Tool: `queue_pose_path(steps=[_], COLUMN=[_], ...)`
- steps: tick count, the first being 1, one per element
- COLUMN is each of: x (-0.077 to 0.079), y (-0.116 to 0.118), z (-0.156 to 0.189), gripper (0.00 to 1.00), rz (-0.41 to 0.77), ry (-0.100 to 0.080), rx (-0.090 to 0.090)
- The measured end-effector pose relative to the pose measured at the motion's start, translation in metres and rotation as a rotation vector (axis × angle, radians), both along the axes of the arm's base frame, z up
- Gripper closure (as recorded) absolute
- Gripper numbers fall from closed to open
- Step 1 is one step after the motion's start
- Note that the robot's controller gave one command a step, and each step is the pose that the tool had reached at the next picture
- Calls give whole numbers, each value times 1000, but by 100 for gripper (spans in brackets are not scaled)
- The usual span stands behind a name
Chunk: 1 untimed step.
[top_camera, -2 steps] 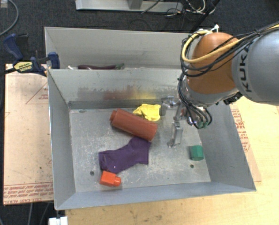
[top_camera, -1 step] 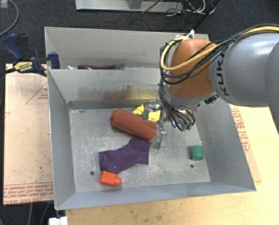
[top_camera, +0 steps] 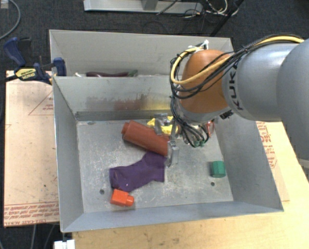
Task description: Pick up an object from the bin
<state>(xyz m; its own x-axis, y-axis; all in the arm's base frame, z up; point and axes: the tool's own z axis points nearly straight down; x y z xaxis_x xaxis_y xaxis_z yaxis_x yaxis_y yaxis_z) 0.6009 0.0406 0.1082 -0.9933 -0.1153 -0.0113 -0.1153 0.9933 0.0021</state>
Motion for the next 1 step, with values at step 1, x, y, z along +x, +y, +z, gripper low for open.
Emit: queue_pose_path(steps=[1], x=[12], y=[15], z=[-29], gripper=[100], rz=[32], ry=[-12], rx=[1])
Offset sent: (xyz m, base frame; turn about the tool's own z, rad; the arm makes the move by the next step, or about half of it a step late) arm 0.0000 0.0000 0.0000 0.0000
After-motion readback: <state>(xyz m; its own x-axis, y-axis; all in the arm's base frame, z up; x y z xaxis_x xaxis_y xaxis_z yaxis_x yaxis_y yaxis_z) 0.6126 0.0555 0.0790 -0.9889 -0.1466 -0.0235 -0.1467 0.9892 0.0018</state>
